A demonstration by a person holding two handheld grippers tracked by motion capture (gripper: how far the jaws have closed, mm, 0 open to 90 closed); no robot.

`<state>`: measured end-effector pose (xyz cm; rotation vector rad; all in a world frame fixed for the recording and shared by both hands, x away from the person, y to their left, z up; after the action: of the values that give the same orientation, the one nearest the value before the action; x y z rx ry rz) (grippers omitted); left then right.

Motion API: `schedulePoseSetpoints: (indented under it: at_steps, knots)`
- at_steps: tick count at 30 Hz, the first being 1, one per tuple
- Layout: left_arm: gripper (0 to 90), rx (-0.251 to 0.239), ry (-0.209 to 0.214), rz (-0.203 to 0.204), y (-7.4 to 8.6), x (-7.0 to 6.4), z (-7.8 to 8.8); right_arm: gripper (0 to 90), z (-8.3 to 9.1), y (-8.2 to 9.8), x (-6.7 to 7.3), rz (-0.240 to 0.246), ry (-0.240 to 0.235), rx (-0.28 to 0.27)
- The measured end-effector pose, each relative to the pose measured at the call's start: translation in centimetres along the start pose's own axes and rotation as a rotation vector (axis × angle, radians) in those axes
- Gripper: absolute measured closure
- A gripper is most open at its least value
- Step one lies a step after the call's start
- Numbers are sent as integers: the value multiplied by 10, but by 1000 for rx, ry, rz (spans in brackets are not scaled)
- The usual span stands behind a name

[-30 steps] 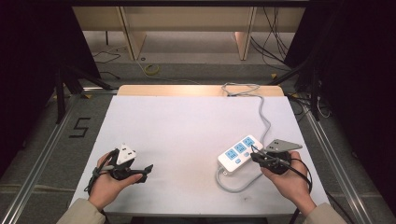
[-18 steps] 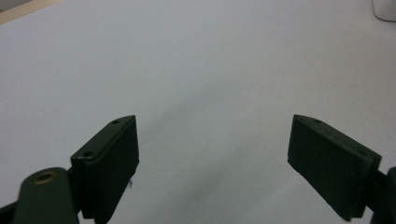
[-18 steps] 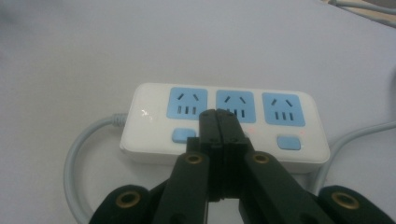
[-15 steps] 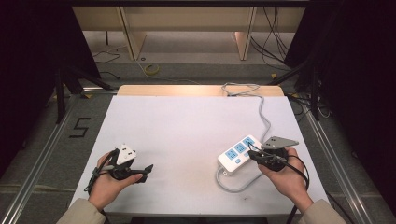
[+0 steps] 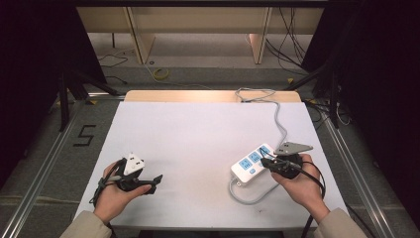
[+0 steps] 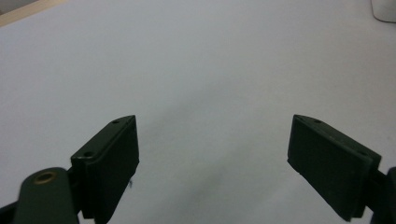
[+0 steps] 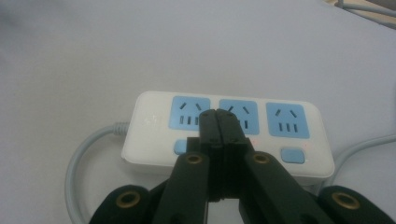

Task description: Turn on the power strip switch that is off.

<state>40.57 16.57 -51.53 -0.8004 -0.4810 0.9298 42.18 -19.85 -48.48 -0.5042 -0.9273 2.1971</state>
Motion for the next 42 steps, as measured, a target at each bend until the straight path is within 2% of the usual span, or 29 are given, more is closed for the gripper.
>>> schedulePoseSetpoints:
  at_steps: [30, 42]
  knots:
    - [164, 2, 4, -5, 0, -1, 0, 900, -15, -7, 0, 5, -24, 60]
    - [164, 3, 4, -8, 0, -1, 0, 900, -21, -5, 2, 4, -38, 100]
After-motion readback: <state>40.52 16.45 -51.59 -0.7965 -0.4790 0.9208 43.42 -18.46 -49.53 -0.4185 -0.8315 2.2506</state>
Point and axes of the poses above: each handheld gripper's, and its own axes: z roughly backward along the jaws, y roughly out of its underside, x roughly to its left, the point moved 10 cm from there along -z, roughly forward along the jaws, and after that the axes turned 4 degrees about z, right-handed, at the moved point
